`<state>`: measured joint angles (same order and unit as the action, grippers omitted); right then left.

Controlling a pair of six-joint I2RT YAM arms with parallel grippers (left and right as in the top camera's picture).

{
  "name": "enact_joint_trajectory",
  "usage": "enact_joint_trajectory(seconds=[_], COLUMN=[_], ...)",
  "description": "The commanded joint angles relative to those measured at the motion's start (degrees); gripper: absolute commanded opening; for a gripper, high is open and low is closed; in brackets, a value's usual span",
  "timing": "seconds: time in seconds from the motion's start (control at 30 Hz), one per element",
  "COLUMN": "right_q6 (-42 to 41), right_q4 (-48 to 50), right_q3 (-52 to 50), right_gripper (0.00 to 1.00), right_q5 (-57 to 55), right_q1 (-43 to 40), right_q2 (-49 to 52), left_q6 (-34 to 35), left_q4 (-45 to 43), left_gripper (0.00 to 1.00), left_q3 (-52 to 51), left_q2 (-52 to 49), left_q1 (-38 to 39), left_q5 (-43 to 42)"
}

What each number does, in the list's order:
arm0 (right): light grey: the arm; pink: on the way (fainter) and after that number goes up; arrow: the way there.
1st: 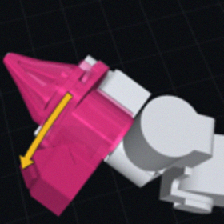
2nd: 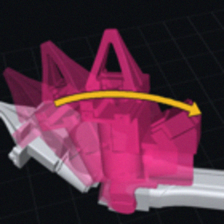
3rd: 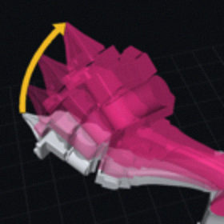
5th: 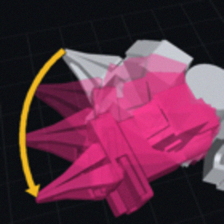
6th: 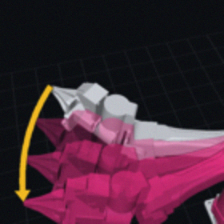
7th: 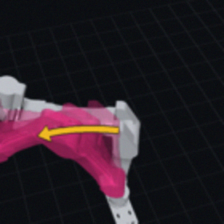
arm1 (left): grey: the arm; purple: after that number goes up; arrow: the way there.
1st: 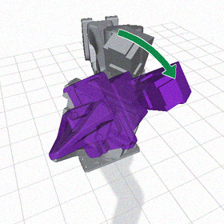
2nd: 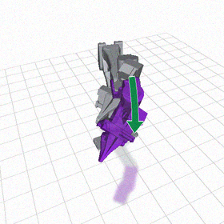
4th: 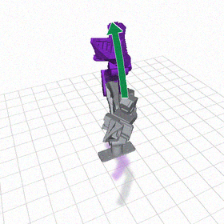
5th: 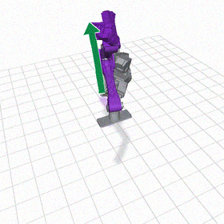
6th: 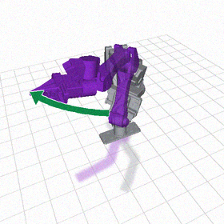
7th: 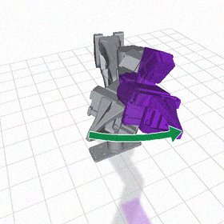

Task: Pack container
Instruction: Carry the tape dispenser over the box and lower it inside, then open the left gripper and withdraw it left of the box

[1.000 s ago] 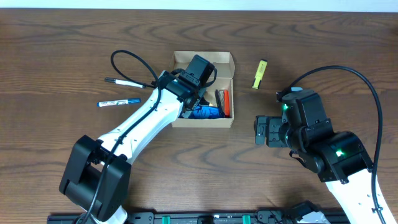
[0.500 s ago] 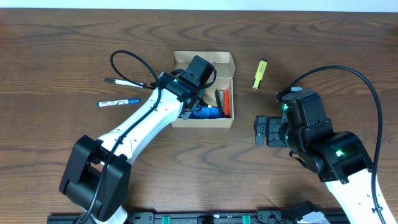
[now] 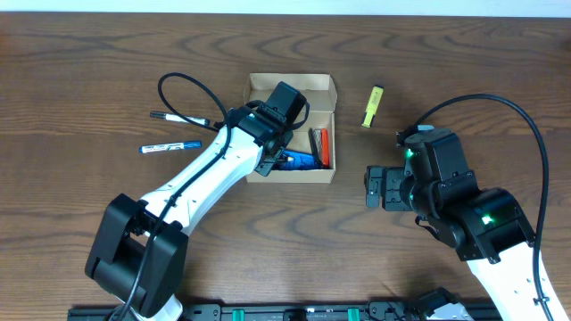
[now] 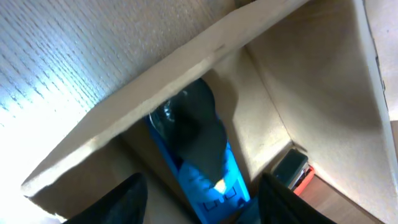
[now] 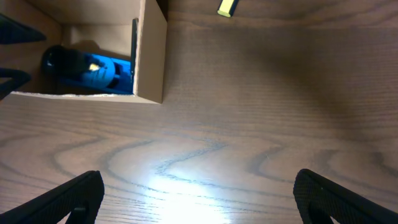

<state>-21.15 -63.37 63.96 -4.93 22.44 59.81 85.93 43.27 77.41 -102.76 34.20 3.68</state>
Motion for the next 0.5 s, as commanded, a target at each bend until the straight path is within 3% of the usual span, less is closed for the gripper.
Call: enact_joint_trajectory(seconds=[0.0,0.1,0.23,0.47], right_q6=[0.63,0.63,0.63,0.63], right_q4=[-0.07,-0.07,-0.07,-0.07], right_q3=[-0.24,-0.24,-0.24,-0.24], right_gripper=[0.99,0.99,0.99,0.99], right_q5=[-0.66,-0.66,-0.66,-0.66], right_q1=[-0.39,-0.39,-0.39,-0.39], right_q2=[-0.57,-0.55,-0.55,-0.55], left_q6=[0.37,-0.07,-4.07,-18.73], left_q4=[0.39,0.24,-0.68,-1.95], left_gripper=[0.55,0.51,0.38,0.37], left_q3=[1.51,1.51,1.6,3.69], left_q2=[-0.57,-0.31,1.75,9.35], left_q1=[-0.02,-0.02,-0.02,0.02], left_q5=[-1.31,-2.64,-2.95,1.6])
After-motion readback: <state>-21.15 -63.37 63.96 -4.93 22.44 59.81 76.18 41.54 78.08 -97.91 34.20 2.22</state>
